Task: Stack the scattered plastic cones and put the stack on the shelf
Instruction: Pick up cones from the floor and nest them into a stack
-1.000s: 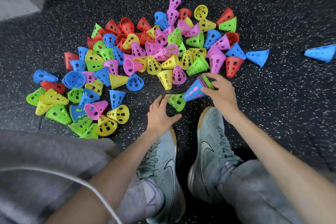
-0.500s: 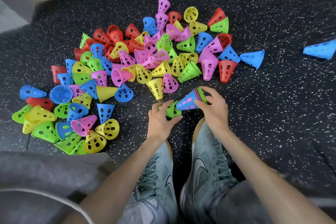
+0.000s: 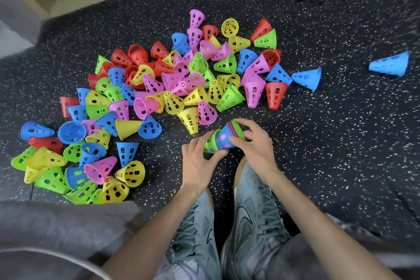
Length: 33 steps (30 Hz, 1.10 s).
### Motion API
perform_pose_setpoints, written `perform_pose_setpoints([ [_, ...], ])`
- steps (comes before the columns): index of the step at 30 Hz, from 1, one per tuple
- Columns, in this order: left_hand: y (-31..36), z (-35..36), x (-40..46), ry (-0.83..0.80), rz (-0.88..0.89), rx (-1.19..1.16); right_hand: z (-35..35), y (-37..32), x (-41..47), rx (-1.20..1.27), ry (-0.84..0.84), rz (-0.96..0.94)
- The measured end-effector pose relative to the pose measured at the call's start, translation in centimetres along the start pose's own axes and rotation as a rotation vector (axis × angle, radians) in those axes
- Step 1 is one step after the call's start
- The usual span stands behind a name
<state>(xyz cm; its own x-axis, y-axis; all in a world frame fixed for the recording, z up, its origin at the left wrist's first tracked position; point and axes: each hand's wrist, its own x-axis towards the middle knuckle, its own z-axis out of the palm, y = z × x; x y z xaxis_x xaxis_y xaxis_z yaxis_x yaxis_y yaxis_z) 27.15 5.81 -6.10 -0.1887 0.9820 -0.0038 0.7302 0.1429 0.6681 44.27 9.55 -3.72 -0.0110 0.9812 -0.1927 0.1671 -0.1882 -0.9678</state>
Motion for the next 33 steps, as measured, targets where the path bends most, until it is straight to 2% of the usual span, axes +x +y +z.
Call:
perform_pose_setpoints([
  [4,0.1,0.1,-0.5,-0.023,0.078,0.019,0.3,0.1,-0.1,0.008,-0.023,0.009],
  [7,0.3,0.2,-0.9,0.035,0.119,0.024,0.3,0.0,-0.3,0.011,-0.045,-0.018],
  [12,0.8,-0.2,-0.9,0.048,0.064,-0.055,0.2,-0.2,-0.3,-0.056,-0.110,-0.016],
  [18,1.1,-0.5,-0.7,0.094,0.007,-0.156,0.8,0.0,-0.4,-0.106,-0.047,-0.022],
  [24,1.0,-0.4,-0.1,0.061,-0.061,-0.188,1.3,0.9,-0.2,-0.122,0.015,0.002],
  [26,1.2,-0.3,1.2,0.135,-0.102,-0.202,1.4,1.2,-0.2,-0.126,0.054,0.010],
  [29,0.9,-0.9,4.3,0.195,-0.141,-0.096,1.5,1.4,-0.1,-0.091,0.086,0.007],
  [33,-0.1,-2.4,7.9,0.057,-0.185,0.091,1.4,1.2,-0.1,-0.106,0.095,0.003],
])
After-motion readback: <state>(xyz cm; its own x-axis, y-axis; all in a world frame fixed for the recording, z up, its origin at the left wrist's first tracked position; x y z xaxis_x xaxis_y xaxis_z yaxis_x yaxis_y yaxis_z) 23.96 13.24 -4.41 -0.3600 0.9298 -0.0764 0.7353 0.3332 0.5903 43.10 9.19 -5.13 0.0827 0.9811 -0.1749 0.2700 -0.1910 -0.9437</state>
